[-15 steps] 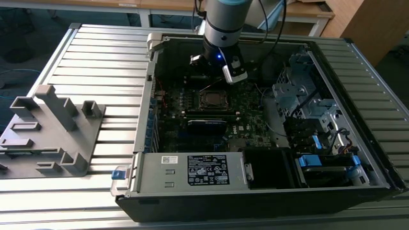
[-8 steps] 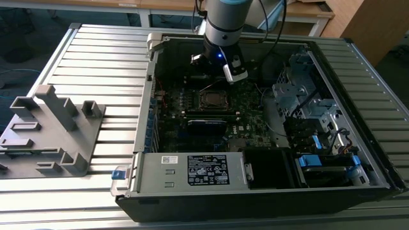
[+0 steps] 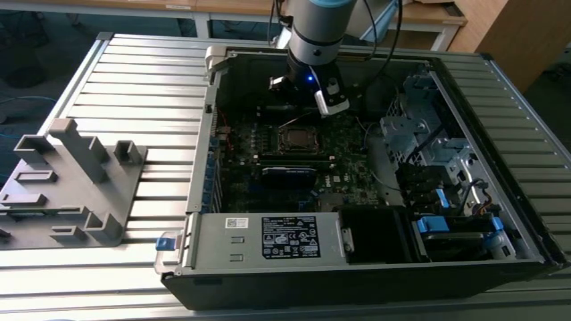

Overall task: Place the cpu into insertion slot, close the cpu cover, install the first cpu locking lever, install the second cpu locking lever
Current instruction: 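Install the first cpu locking lever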

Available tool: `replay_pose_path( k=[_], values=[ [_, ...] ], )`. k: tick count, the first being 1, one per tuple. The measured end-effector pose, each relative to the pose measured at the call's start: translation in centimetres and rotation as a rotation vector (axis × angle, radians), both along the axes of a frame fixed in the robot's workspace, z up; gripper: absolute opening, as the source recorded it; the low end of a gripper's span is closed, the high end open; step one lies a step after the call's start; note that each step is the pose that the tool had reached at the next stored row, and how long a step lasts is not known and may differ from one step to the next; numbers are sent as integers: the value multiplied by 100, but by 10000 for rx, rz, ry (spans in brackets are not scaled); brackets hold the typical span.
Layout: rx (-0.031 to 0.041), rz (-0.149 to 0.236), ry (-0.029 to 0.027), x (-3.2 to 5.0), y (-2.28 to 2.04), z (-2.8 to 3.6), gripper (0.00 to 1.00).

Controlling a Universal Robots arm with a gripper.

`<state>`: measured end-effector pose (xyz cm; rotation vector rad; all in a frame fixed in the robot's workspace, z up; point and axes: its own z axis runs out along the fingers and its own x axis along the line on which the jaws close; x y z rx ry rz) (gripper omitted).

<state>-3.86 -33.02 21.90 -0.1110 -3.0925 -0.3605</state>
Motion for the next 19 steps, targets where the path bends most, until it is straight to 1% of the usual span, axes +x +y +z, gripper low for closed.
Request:
replay_pose_path(
  k=[4,7,10,16,19],
  values=[
    [-4,0,3,25,-1,-68,11],
    [-4,0,2,66,-1,-102,11],
    [-5,1,2,98,-1,-123,11],
    [-15,0,2,131,0,-157,11],
    [-29,-159,3,133,-1,-167,11]
  ],
)
